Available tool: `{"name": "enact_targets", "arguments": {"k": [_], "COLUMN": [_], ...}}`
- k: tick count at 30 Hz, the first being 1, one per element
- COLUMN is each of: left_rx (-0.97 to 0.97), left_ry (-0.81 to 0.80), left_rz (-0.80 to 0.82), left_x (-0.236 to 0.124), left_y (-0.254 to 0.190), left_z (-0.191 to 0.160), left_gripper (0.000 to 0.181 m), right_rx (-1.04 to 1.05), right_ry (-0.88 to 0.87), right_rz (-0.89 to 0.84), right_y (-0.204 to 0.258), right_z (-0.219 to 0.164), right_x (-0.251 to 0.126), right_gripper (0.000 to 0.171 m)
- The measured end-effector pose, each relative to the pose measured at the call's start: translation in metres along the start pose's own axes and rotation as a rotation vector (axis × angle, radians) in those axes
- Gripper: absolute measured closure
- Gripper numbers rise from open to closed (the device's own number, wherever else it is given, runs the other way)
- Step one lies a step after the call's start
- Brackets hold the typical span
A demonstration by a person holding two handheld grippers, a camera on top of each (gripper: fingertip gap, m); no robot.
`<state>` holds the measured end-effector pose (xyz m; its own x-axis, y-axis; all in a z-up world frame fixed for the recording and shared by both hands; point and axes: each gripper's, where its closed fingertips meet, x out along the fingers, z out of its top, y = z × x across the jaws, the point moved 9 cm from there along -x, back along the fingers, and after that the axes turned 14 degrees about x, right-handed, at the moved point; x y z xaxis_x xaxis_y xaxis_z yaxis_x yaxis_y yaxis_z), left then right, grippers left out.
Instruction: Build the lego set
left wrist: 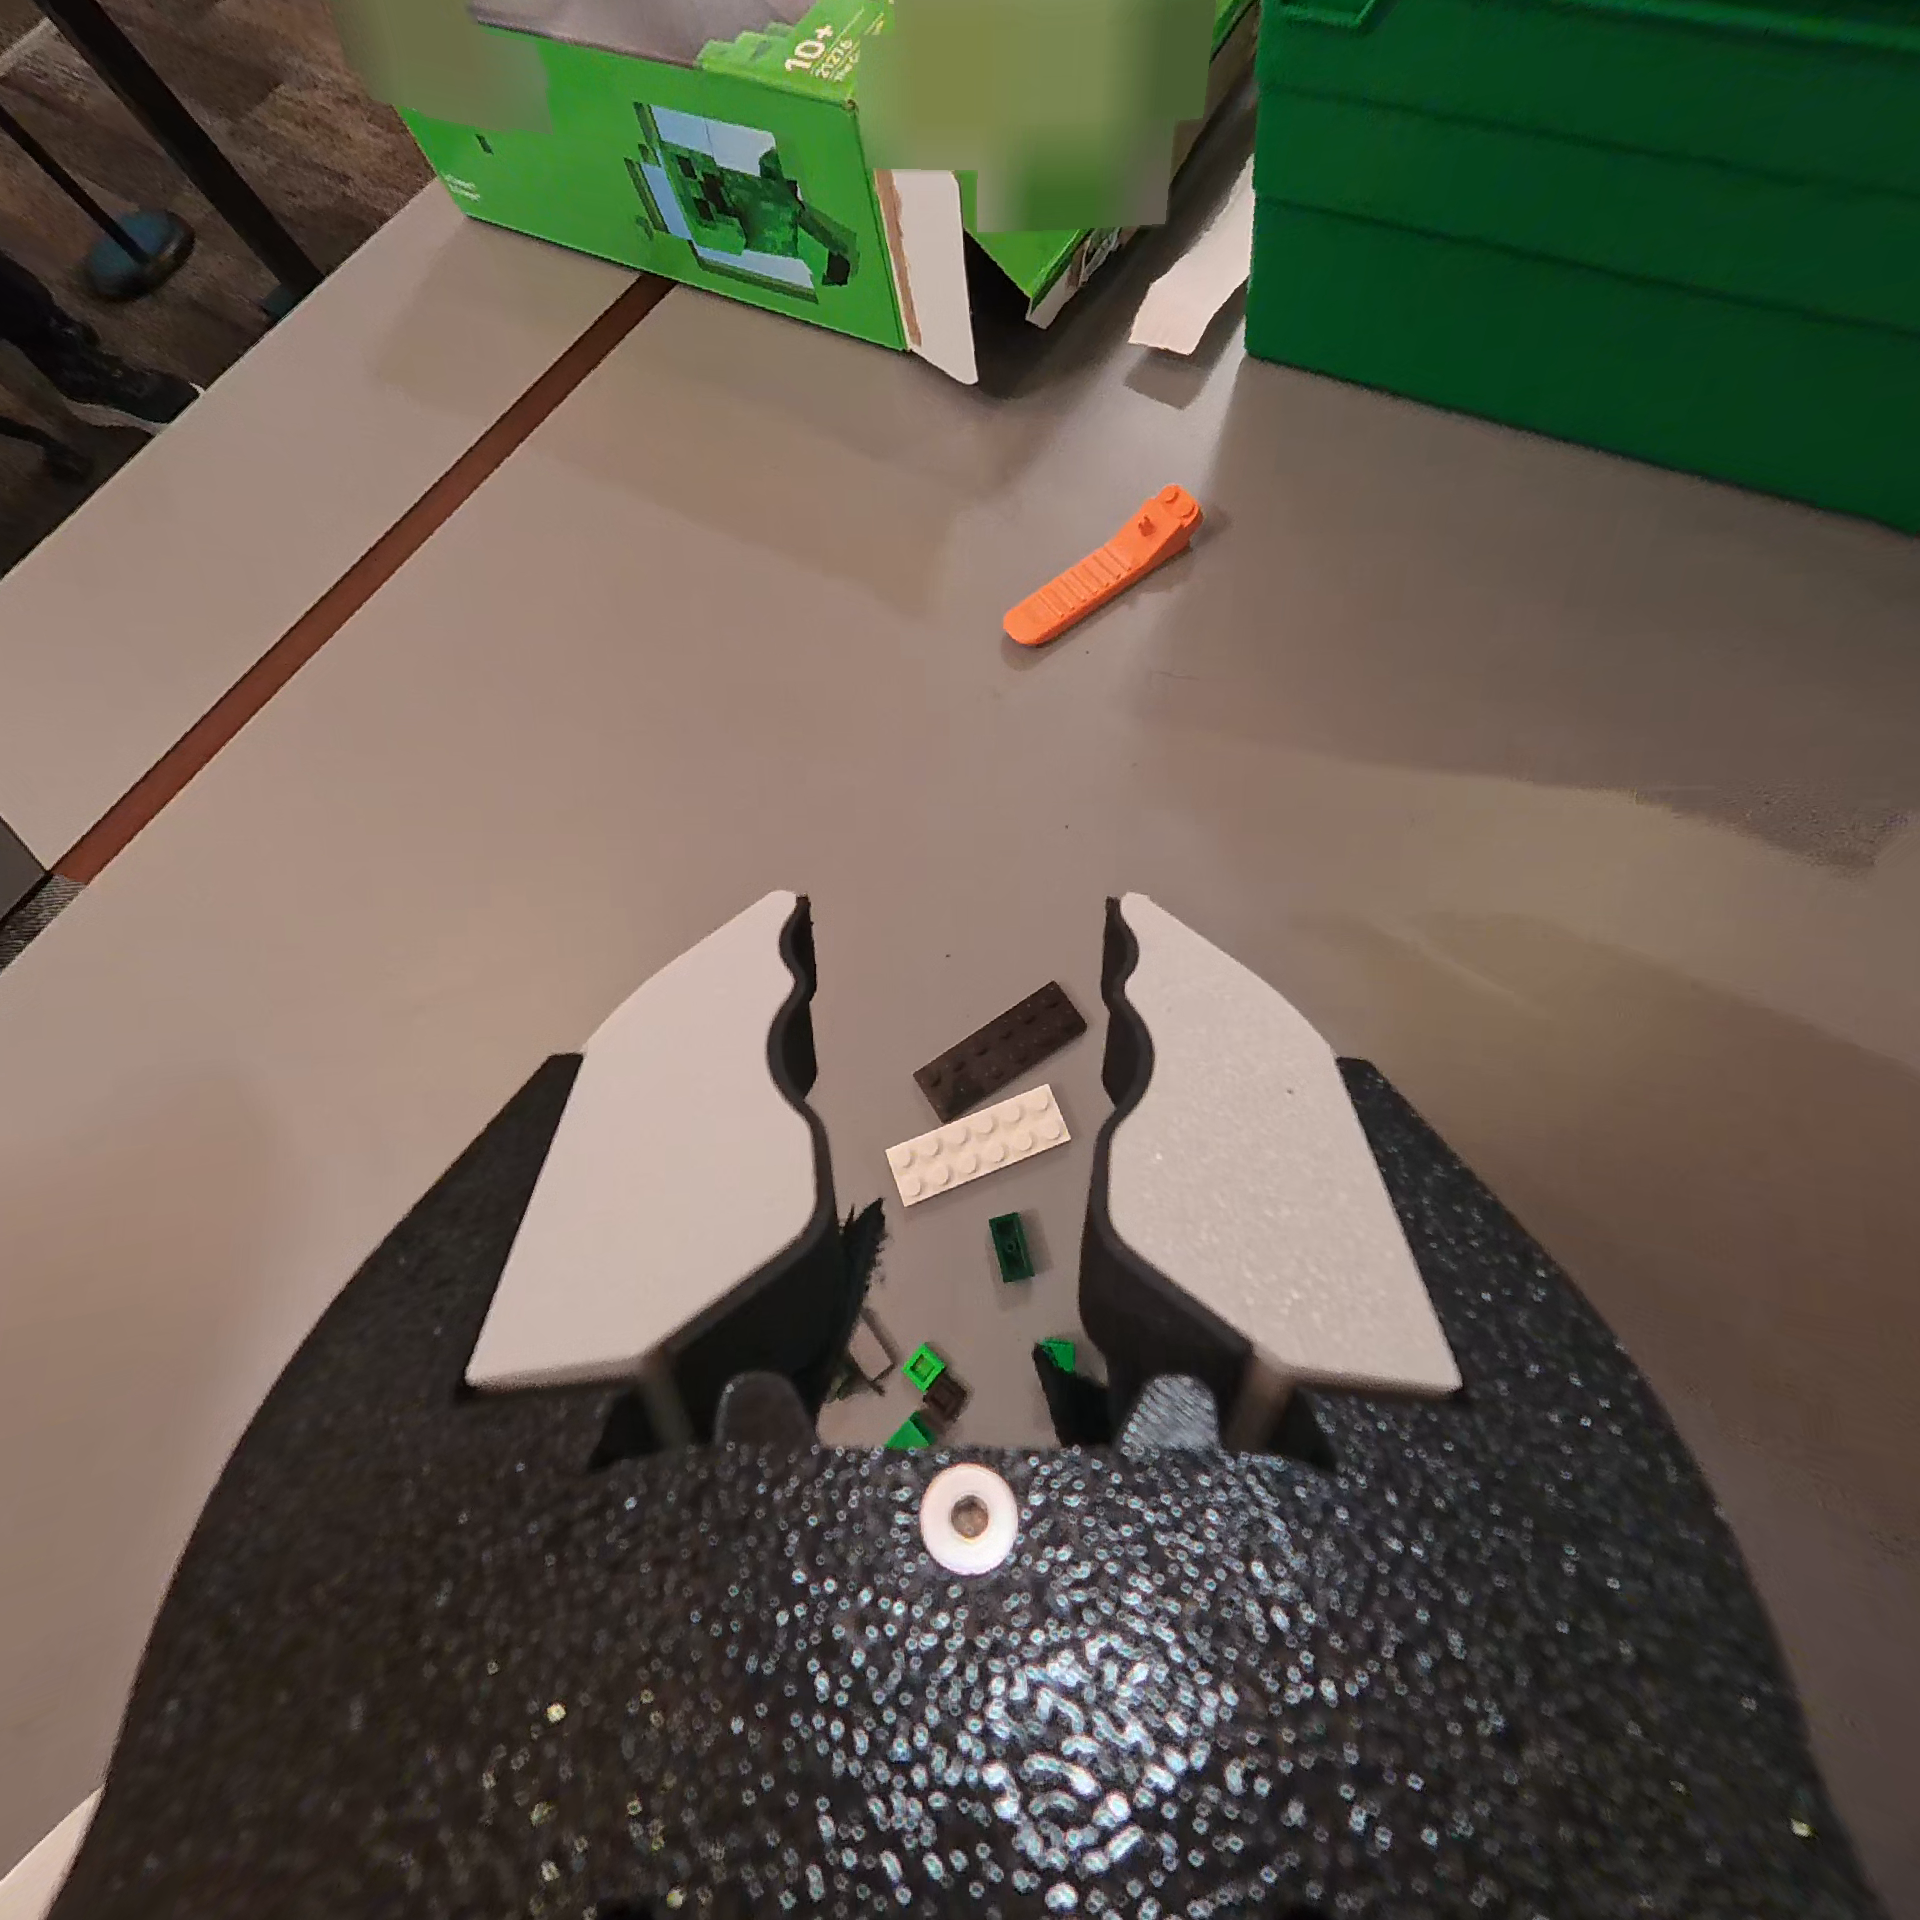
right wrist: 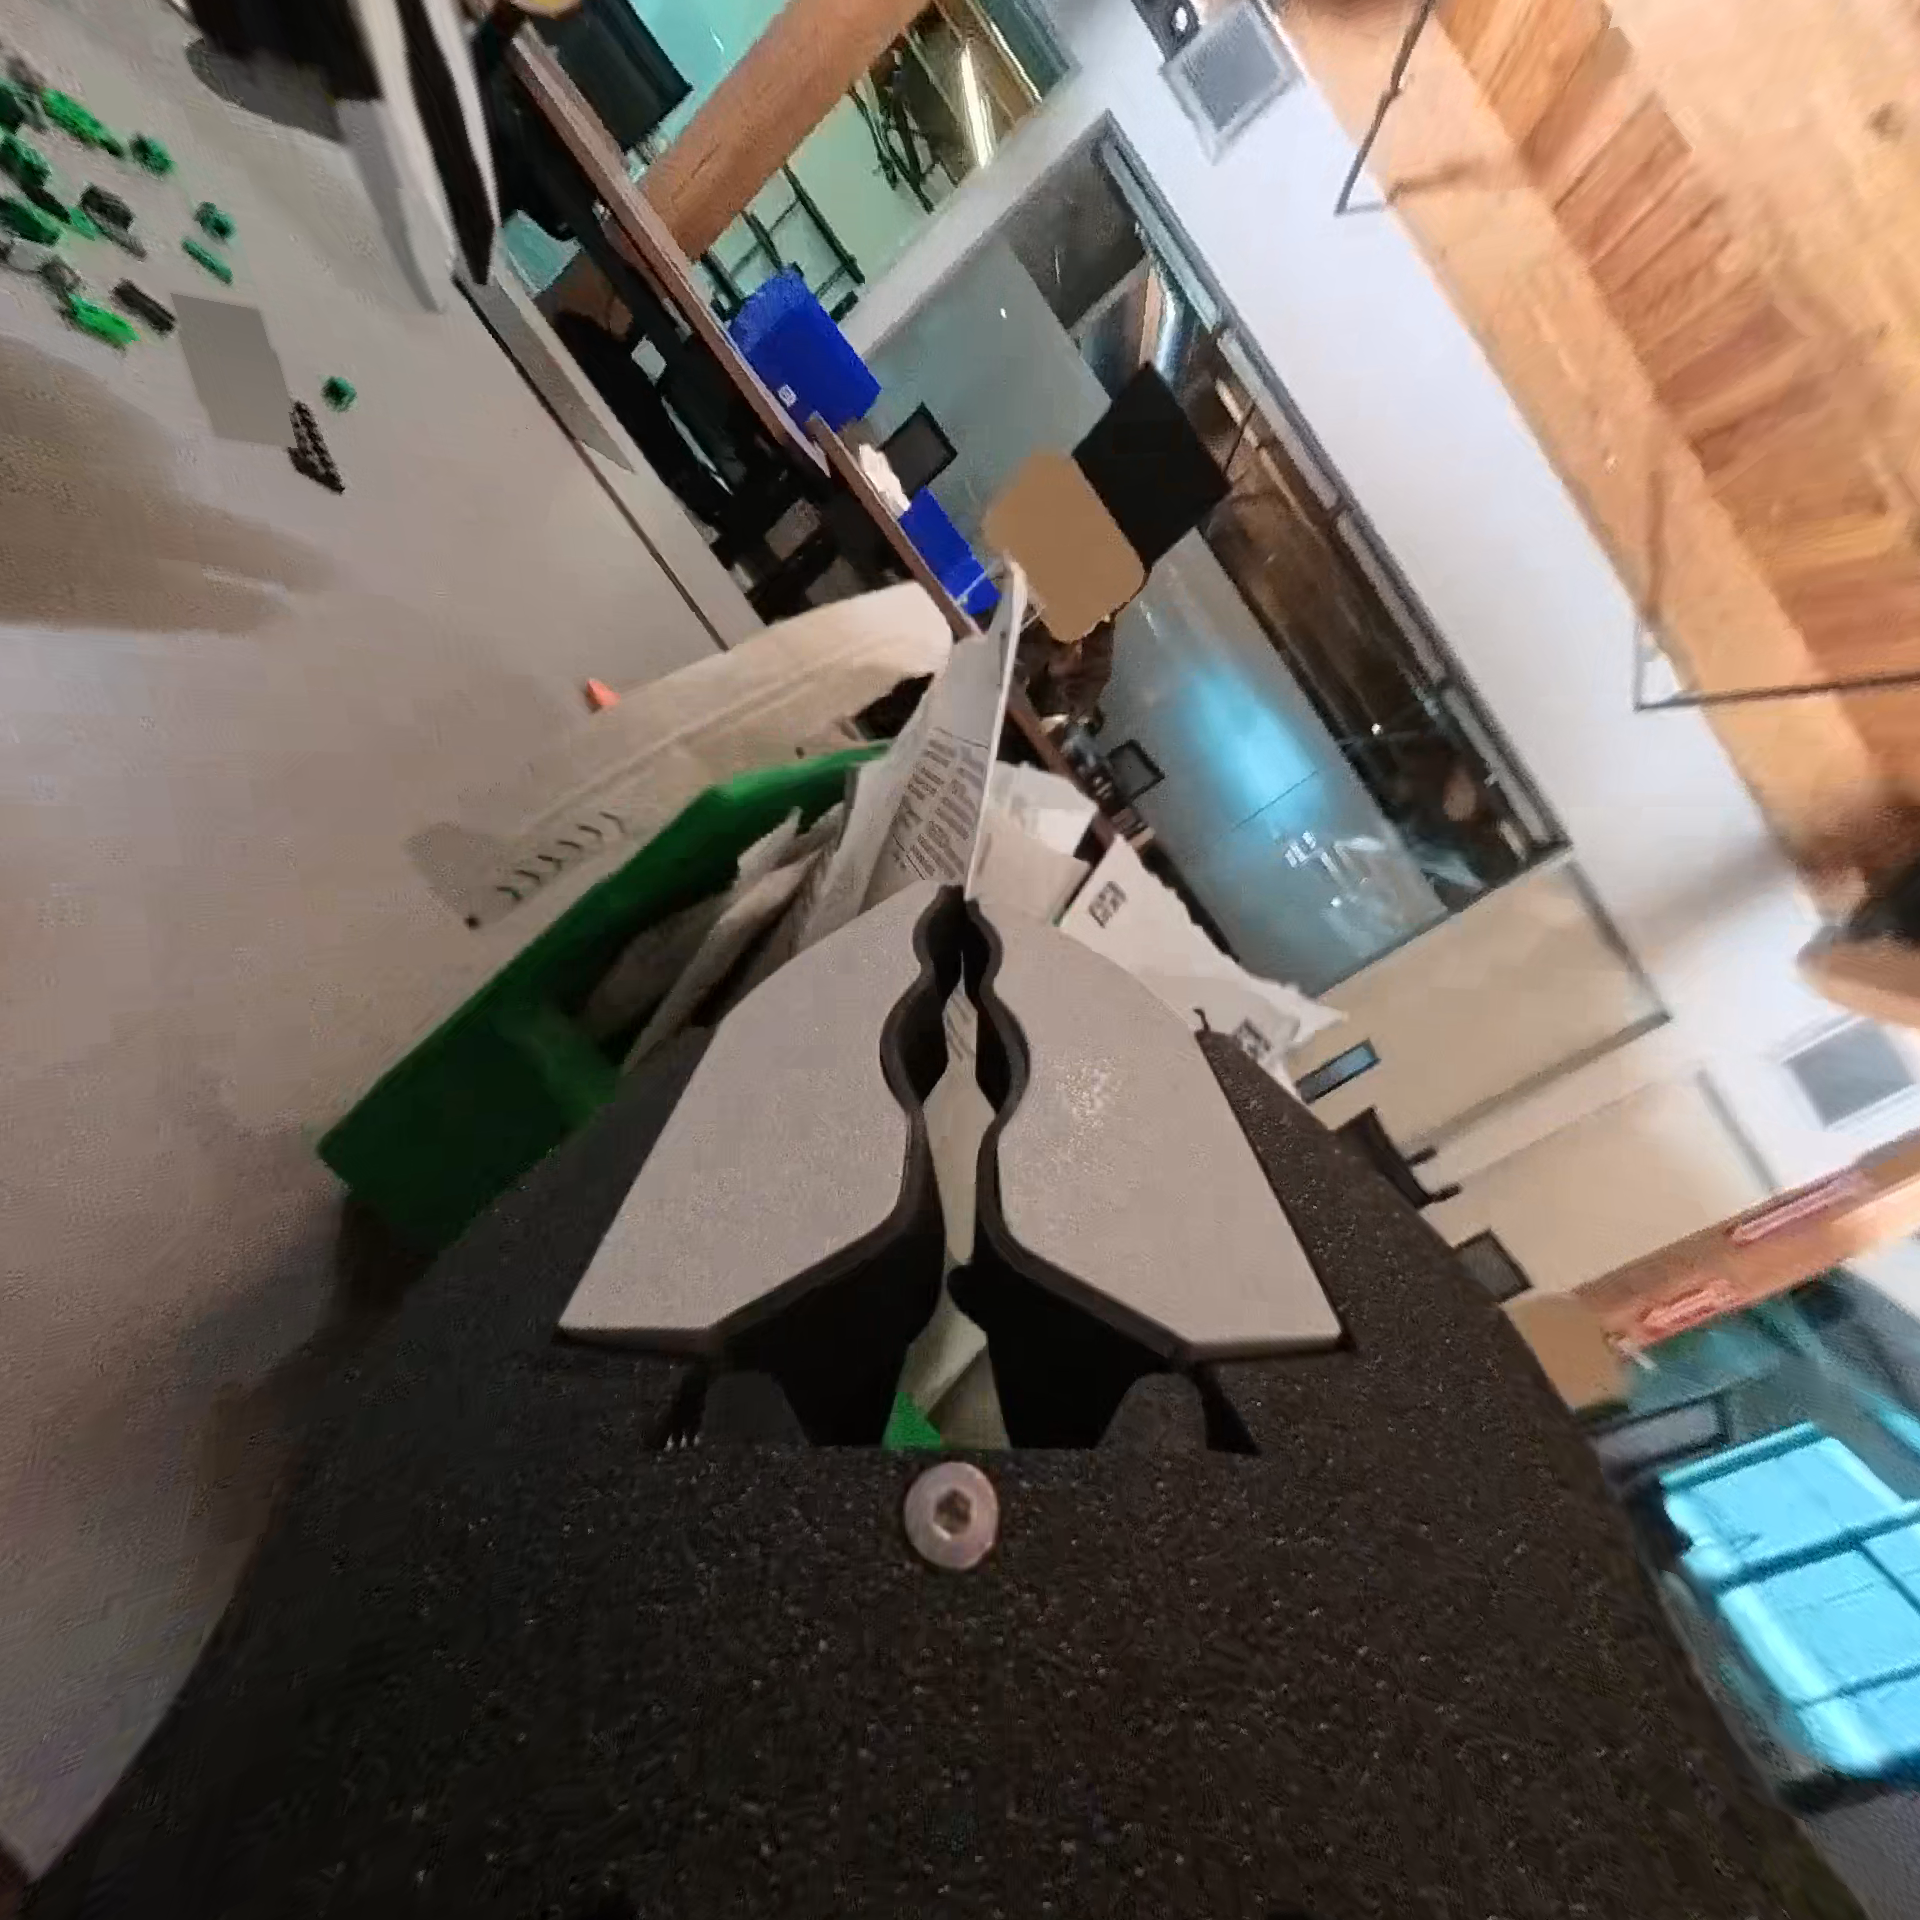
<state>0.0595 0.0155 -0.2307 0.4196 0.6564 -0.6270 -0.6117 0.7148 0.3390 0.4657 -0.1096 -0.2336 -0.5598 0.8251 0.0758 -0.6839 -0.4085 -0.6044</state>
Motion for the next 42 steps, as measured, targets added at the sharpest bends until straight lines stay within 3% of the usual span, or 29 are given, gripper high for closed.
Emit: {"name": "enact_targets", "arguments": {"k": [6, 11, 18, 22, 24, 29, 31, 34, 37, 39, 42], "left_rx": [0.004, 0.002, 0.005, 0.000, -0.002, -0.006, -0.001, 0.009, 0.016, 0.013, 0.009], "left_ry": [0.019, 0.021, 0.022, 0.020, 0.016, 0.020, 0.022, 0.028, 0.026, 0.022, 0.021], "left_rz": [-0.004, -0.005, -0.011, -0.005, 0.001, 0.004, -0.002, -0.011, -0.009, -0.007, -0.001], "left_x": [0.005, 0.007, 0.008, 0.006, 0.004, 0.003, 0.004, 0.005, 0.004, 0.003, 0.001], "left_y": [0.000, 0.000, -0.001, 0.001, 0.002, 0.002, 0.001, -0.002, -0.003, -0.002, -0.001], "left_z": [-0.001, 0.000, -0.001, -0.001, -0.002, -0.003, -0.002, 0.000, 0.002, 0.003, 0.001], "left_gripper": [0.129, 0.129, 0.129, 0.129, 0.129, 0.129, 0.129, 0.129, 0.129, 0.128, 0.128], "right_rx": [-0.129, -0.130, 0.080, 0.161, 0.163, 0.248, 0.230, 0.233, 0.233, 0.238, 0.355], "right_ry": [-0.174, -0.176, 0.075, 0.102, 0.028, -0.067, 0.024, 0.075, 0.174, 0.218, 0.210], "right_rz": [0.029, 0.042, -0.205, -0.142, -0.101, 0.252, 0.213, 0.148, 0.127, 0.099, 0.008], "right_y": [0.017, 0.019, -0.008, -0.015, -0.015, 0.005, 0.010, 0.011, 0.007, 0.004, -0.005], "right_z": [0.019, 0.022, 0.005, 0.010, 0.014, 0.017, 0.013, 0.011, 0.003, -0.003, -0.007], "right_x": [-0.012, -0.014, 0.000, -0.005, -0.017, -0.039, -0.030, -0.016, 0.002, 0.013, 0.018], "right_gripper": [0.171, 0.171, 0.171, 0.170, 0.160, 0.152, 0.138, 0.132, 0.143, 0.171, 0.171]}}
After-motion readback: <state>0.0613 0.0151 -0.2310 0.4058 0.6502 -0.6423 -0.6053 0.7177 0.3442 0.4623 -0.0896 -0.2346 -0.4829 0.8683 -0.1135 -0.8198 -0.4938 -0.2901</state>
